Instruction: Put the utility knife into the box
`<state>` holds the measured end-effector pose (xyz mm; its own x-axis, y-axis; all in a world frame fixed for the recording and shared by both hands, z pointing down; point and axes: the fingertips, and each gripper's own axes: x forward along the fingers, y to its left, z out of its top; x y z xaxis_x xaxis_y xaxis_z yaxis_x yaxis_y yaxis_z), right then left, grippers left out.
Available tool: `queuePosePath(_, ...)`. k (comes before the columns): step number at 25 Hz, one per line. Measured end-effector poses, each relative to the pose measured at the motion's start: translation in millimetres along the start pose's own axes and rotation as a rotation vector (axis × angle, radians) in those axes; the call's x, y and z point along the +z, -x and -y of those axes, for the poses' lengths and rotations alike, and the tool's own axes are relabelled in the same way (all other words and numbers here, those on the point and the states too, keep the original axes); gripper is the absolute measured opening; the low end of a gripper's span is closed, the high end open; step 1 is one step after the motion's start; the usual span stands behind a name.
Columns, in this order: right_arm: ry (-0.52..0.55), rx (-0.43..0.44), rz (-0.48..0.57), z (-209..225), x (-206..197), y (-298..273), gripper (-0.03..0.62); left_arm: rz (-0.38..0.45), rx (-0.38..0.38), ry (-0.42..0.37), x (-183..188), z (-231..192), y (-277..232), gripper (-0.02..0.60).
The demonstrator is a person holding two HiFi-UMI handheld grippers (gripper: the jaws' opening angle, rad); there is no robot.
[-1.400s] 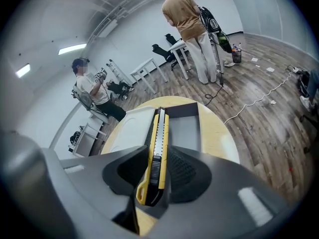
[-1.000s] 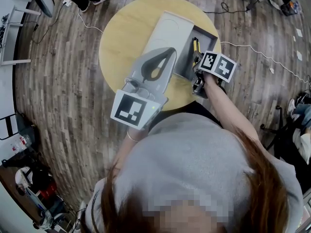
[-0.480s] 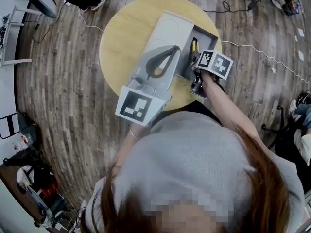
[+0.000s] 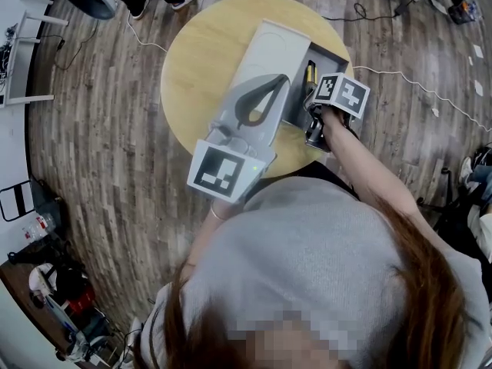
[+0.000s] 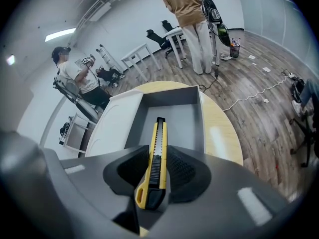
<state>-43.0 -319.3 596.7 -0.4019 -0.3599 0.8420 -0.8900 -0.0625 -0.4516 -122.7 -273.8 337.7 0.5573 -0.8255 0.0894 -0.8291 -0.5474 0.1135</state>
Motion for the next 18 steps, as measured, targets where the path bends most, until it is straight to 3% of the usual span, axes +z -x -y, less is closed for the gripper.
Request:
queuePosePath(6, 0.000, -0.044, -0.031, -1, -3, -11, 0.094, 0.012, 0.009, 0.014, -3, -3, 5, 0.003)
queuePosePath(8, -0.011, -0.065, -0.035, 0, -4, -13, 0.003, 0.015, 0.015, 0.013, -2, -5, 8, 0.003)
queuePosePath(14, -0.070, -0.088, -0.036, 10, -1, -18, 0.002, 0.017, 0.025, 0.008, 1, -12, 9, 0.003)
queuePosePath(18, -0.049, -0.084, -0.015, 6, 0, -14, 0.003, 0.012, 0.015, 0.015, -2, -13, 8, 0.003)
